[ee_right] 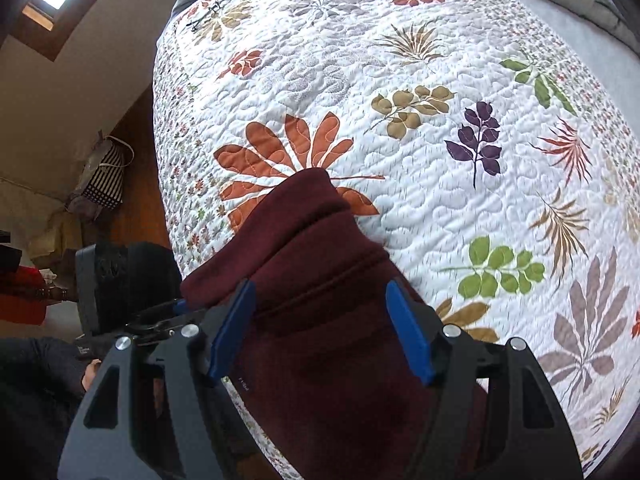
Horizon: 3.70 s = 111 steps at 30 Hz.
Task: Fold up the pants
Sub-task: 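Close the left tool on the pants end while the right tool grasps beside it, then lift the gripped pants end off the quilt with both tools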
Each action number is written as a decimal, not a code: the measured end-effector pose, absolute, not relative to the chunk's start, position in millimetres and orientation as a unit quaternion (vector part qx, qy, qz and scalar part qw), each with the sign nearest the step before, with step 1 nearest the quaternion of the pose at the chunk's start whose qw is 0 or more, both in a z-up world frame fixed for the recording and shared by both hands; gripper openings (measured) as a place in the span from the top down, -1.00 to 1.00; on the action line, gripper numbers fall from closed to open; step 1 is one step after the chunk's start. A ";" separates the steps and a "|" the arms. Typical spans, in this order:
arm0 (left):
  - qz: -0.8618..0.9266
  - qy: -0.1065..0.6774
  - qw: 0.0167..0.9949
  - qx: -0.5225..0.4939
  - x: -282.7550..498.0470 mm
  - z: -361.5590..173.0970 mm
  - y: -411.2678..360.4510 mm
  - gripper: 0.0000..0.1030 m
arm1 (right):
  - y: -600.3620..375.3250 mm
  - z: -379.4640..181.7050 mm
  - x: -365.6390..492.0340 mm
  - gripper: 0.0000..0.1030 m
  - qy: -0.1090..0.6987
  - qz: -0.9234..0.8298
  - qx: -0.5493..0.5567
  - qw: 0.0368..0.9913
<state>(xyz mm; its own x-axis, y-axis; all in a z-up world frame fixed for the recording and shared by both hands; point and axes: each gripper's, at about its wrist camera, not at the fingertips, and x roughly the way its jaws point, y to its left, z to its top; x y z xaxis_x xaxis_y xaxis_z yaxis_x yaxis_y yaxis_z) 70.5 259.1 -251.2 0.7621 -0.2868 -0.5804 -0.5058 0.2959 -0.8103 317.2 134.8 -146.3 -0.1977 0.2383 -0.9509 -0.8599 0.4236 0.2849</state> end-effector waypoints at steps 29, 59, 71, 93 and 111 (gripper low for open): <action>0.082 0.381 0.733 -0.557 82.5 -254.4 260.2 0.00 | 228.0 -247.9 312.2 -0.20 0.672 0.527 -0.360 0.376; -0.002 0.325 0.840 -0.434 117.9 -134.0 223.6 0.40 | 147.9 -80.8 280.0 0.58 0.547 0.527 -0.378 0.529; -0.062 0.295 0.885 -0.354 108.2 -62.4 162.4 0.40 | 60.5 -1.4 272.0 0.60 0.497 0.512 -0.345 0.609; -0.170 0.295 0.907 -0.247 115.7 1.5 24.2 0.40 | -121.4 55.8 263.6 0.75 0.459 0.468 -0.279 0.702; -0.249 0.335 0.889 -0.190 136.2 -6.1 -88.1 0.41 | -249.4 30.4 265.3 0.76 0.476 0.413 -0.242 0.738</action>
